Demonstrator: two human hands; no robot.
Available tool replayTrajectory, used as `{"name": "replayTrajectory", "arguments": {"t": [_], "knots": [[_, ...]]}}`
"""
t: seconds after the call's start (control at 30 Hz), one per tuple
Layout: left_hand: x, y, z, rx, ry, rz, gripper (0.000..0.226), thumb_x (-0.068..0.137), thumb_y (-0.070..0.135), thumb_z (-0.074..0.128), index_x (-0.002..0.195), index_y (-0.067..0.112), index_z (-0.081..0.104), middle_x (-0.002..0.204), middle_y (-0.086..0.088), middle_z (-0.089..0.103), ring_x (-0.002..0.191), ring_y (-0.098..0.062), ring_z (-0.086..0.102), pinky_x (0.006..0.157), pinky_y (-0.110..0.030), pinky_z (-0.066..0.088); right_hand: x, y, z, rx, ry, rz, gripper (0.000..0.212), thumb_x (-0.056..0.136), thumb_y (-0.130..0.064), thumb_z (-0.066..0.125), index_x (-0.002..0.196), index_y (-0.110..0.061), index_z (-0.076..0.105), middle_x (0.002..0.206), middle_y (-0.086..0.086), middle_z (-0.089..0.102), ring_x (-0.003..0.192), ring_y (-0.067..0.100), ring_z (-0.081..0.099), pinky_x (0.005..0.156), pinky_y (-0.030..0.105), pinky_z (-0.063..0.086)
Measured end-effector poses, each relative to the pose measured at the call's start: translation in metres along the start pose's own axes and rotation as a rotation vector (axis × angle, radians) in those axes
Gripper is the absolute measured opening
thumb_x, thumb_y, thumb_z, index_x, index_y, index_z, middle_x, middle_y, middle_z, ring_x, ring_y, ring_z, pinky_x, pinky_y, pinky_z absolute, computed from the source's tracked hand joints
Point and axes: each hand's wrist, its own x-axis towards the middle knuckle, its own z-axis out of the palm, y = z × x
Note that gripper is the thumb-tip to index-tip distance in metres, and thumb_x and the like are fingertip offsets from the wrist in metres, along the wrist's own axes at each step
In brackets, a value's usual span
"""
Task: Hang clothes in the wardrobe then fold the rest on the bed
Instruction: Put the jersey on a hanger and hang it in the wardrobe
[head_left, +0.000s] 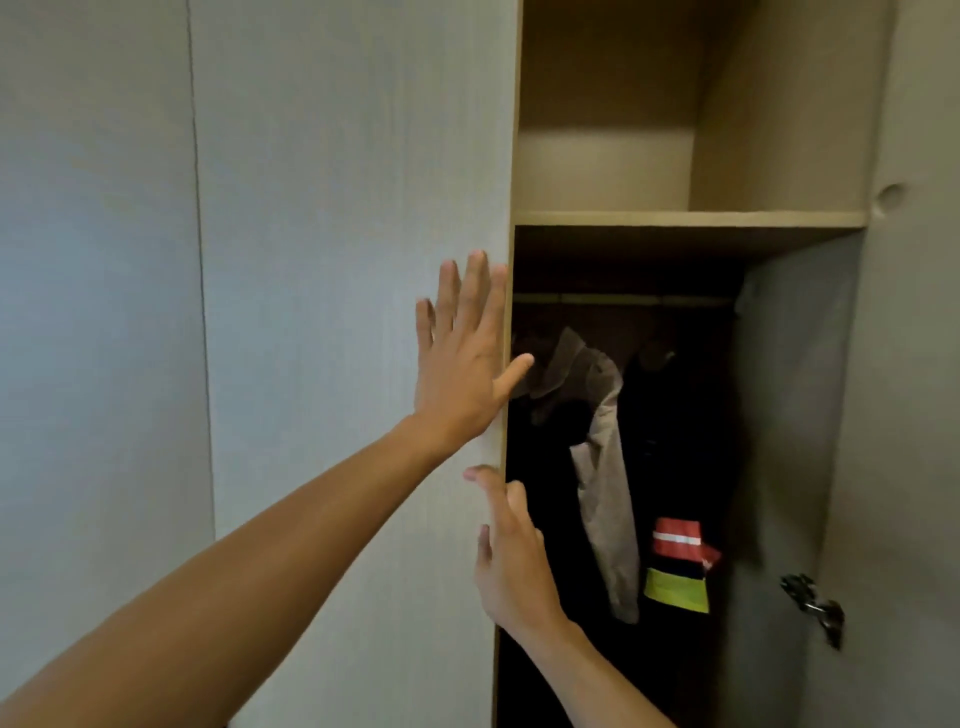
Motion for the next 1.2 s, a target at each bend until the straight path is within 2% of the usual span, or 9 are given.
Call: {"name": "replayTrajectory", "arguments": {"t": [0.1,0.17,0.2,0.27,0.43,0.57,0.9,1.1,1.2], "knots": [[0.014,-0.010,0.032,0.052,-0.010,0.073,0.087,0.099,0.069,0.027,0.160,0.019,-0.009,0.167,-0.010,-0.019,0.153,-0.035,-0.019,0.122,-0.062,-0.003,0.015,0.013,0.012,-0.164,0.047,0.029,0.078,0.091,-0.004,0.060,0.142,-0.048,0.019,0.120,-0.002,0.041,0.084,0.014,0.060,0.070,0.026,0.053],[0.021,-0.019,0.046,0.109,-0.020,0.121,0.085,0.099,0.069,0.023,0.160,0.020,-0.009,0.167,-0.010,-0.018,0.153,-0.036,-0.017,0.122,-0.063,-0.001,0.021,0.020,0.024,-0.332,0.100,0.038,0.093,0.079,-0.004,0.072,0.150,-0.039,0.022,0.142,0.010,0.038,0.116,0.023,0.057,0.097,0.033,0.051],[0.024,-0.023,0.053,0.128,-0.021,0.143,0.083,0.100,0.068,0.021,0.161,0.021,-0.009,0.168,-0.010,-0.018,0.154,-0.035,-0.017,0.122,-0.063,0.001,0.024,0.025,0.030,-0.407,0.125,0.028,0.100,0.072,-0.004,0.077,0.153,-0.032,0.025,0.151,0.017,0.034,0.134,0.029,0.047,0.111,0.042,0.042],[0.030,-0.032,0.064,0.139,-0.032,0.177,0.080,0.100,0.068,0.020,0.161,0.022,-0.007,0.168,-0.009,-0.017,0.154,-0.035,-0.017,0.121,-0.063,0.003,0.032,0.035,0.045,-0.508,0.152,-0.007,0.105,0.066,-0.005,0.081,0.156,-0.019,0.029,0.160,0.024,0.024,0.150,0.034,0.027,0.119,0.053,0.027],[0.039,-0.040,0.081,0.143,-0.031,0.221,0.080,0.100,0.070,0.017,0.161,0.023,-0.005,0.168,-0.010,-0.017,0.154,-0.036,-0.017,0.121,-0.064,0.004,0.042,0.050,0.066,-0.620,0.054,-0.076,0.094,0.078,-0.011,0.073,0.157,-0.002,0.022,0.167,0.019,0.003,0.154,0.035,0.006,0.118,0.057,0.026],[0.044,-0.046,0.098,0.161,-0.027,0.235,0.080,0.100,0.070,0.016,0.161,0.023,-0.006,0.168,-0.010,-0.017,0.154,-0.036,-0.017,0.120,-0.065,0.005,0.053,0.052,0.079,-0.595,0.008,0.001,0.106,0.078,-0.016,0.077,0.158,-0.001,0.009,0.166,0.018,-0.012,0.154,0.035,-0.010,0.121,0.056,0.019],[0.050,-0.055,0.131,0.212,0.036,0.256,0.084,0.097,0.073,0.017,0.161,0.024,-0.007,0.168,-0.012,-0.013,0.154,-0.039,-0.011,0.120,-0.066,0.006,0.066,0.071,0.098,-0.530,0.025,-0.019,0.113,0.067,-0.022,0.083,0.155,0.004,0.017,0.165,0.023,0.000,0.153,0.038,0.007,0.117,0.049,0.033],[0.050,-0.054,0.132,0.251,0.028,0.263,0.083,0.098,0.071,0.018,0.161,0.022,-0.006,0.168,-0.013,-0.014,0.153,-0.042,-0.012,0.120,-0.067,0.004,0.064,0.070,0.095,-0.532,-0.021,-0.068,0.117,0.075,-0.031,0.076,0.157,0.001,-0.001,0.165,0.020,-0.016,0.153,0.035,-0.012,0.122,0.050,0.018],[0.049,-0.056,0.127,0.224,0.001,0.272,0.088,0.094,0.072,0.017,0.161,0.020,-0.002,0.168,-0.013,-0.014,0.153,-0.041,-0.013,0.119,-0.068,0.004,0.063,0.068,0.072,-0.526,-0.073,-0.111,0.104,0.082,-0.027,0.070,0.159,-0.006,0.003,0.166,0.012,-0.017,0.154,0.030,-0.014,0.123,0.052,0.013]]}}
